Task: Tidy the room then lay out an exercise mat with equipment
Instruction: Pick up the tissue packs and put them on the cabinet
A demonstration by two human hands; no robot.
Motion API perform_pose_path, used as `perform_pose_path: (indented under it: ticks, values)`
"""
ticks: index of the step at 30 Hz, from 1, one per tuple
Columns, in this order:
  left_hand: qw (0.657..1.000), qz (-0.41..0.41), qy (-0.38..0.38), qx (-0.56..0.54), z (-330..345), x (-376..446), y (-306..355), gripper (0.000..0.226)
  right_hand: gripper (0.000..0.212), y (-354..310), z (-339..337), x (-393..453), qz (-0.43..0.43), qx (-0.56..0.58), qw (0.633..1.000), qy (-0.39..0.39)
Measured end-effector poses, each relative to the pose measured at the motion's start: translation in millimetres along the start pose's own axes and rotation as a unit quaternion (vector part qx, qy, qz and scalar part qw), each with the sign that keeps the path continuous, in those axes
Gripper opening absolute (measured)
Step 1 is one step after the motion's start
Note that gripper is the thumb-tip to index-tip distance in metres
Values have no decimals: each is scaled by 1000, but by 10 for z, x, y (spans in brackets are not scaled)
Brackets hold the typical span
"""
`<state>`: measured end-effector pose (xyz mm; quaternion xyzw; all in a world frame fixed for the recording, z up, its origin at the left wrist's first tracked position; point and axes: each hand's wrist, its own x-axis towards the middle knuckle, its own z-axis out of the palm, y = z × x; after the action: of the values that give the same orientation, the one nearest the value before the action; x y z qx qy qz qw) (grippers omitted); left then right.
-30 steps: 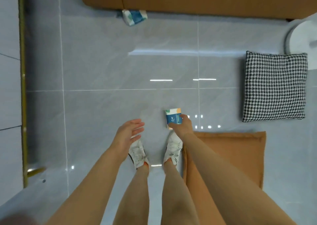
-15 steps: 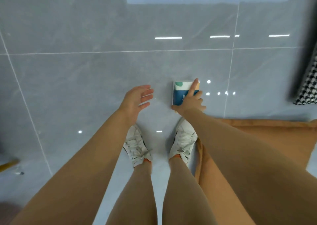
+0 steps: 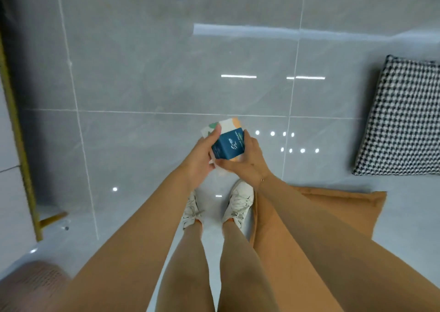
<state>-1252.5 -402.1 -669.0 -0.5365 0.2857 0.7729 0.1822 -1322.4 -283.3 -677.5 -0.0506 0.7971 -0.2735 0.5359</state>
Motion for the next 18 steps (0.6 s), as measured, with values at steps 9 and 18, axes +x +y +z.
perform_pose_path:
  ticks: [9,18]
  values:
    - [979,68,151,-121,-9,-85,1155,40,72,-1470,-780,229,-11,40,977,-209]
    - [950,72,199,-231,-576,646,2001,44,29,-2204,-835,1750,34,-80,996,-34]
